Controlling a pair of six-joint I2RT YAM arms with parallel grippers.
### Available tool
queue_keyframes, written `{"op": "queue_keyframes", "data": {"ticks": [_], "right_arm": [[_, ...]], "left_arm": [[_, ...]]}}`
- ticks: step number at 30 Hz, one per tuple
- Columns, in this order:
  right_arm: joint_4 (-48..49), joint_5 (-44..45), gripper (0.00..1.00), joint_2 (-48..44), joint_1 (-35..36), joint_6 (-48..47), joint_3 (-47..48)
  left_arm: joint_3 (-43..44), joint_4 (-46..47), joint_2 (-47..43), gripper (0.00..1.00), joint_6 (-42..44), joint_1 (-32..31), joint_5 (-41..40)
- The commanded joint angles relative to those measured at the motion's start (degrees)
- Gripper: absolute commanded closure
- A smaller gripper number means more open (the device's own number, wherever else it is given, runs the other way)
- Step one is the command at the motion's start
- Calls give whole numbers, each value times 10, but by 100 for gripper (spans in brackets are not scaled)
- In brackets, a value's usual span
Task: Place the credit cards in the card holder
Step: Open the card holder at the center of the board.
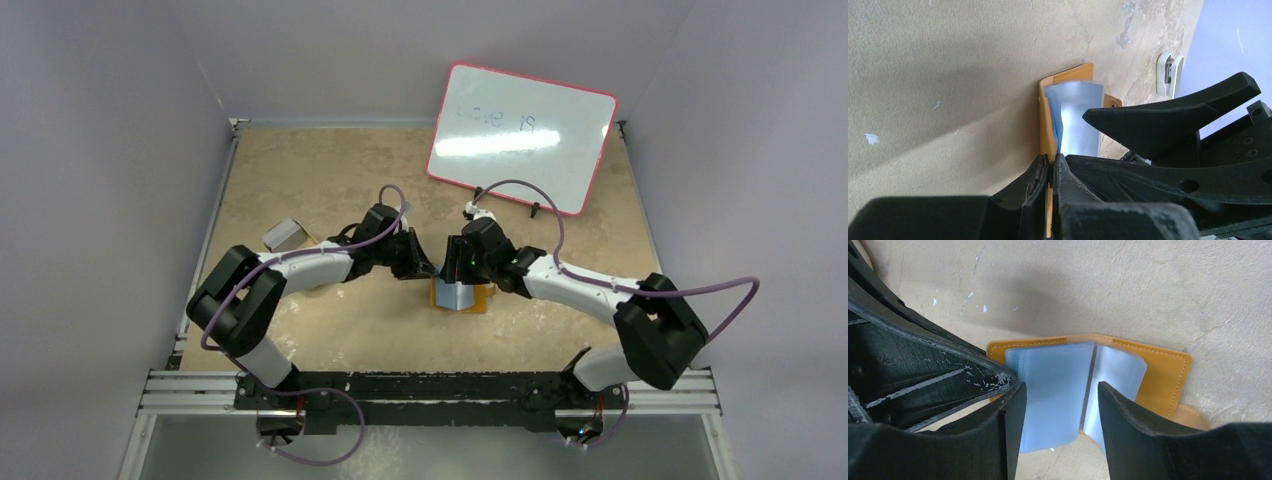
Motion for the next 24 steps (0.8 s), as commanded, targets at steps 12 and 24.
{"op": "queue_keyframes", "data": {"ticks": [12, 24], "right_arm": [[13, 24, 43, 35, 2, 13, -25], [36, 32, 50, 46, 2, 27, -57]], "left_arm": [[25, 13, -29, 100, 18, 0, -3], [5, 55, -12, 68, 12, 0, -8]]}}
